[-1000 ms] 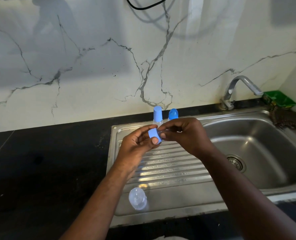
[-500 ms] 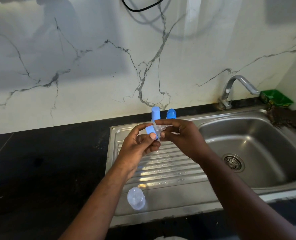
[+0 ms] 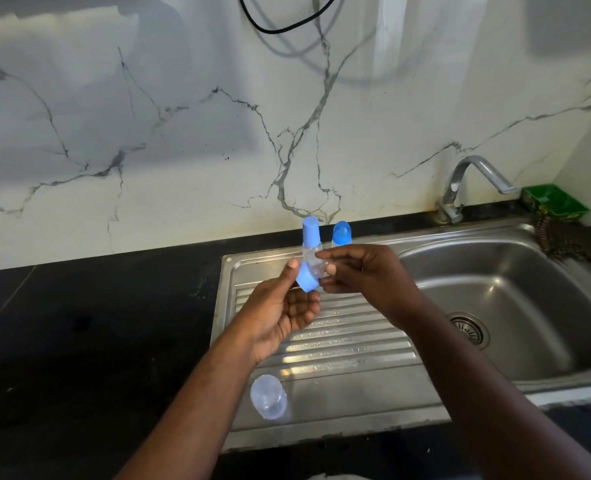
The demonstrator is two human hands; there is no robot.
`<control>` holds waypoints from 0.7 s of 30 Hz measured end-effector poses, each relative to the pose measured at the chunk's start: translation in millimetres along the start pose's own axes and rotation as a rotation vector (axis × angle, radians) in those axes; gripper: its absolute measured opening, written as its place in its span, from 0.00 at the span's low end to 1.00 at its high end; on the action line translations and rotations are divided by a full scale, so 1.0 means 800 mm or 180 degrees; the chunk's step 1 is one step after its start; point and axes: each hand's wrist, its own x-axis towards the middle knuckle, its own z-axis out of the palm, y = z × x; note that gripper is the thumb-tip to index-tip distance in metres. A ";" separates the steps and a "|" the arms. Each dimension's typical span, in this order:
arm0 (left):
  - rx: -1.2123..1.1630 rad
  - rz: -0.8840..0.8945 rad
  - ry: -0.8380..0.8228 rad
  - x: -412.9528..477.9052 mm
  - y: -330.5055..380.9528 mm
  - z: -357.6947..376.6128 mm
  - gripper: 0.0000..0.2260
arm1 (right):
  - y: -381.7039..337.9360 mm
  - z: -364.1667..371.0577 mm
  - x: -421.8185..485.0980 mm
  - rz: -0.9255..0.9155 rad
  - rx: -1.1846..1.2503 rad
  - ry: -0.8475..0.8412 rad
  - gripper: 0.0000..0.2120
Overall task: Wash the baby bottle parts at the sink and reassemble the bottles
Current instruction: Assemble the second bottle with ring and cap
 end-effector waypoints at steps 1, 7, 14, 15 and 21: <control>-0.0037 -0.0100 0.0060 0.000 0.001 0.001 0.25 | 0.001 -0.001 0.000 -0.0057 -0.0123 -0.0047 0.16; 0.0493 -0.0291 0.0029 -0.005 0.000 0.007 0.31 | 0.004 0.001 0.000 -0.0503 -0.1098 0.0008 0.15; 0.0093 0.0374 0.0326 0.001 -0.010 0.014 0.14 | 0.009 -0.013 0.003 -0.0613 -0.1832 0.0305 0.05; 0.0236 0.0424 0.0277 0.002 -0.013 0.016 0.14 | 0.011 -0.015 0.005 -0.0716 -0.2062 0.0236 0.05; 0.0349 0.0602 0.0352 0.007 -0.026 0.034 0.14 | 0.016 -0.024 0.012 -0.0031 -0.1208 0.0081 0.04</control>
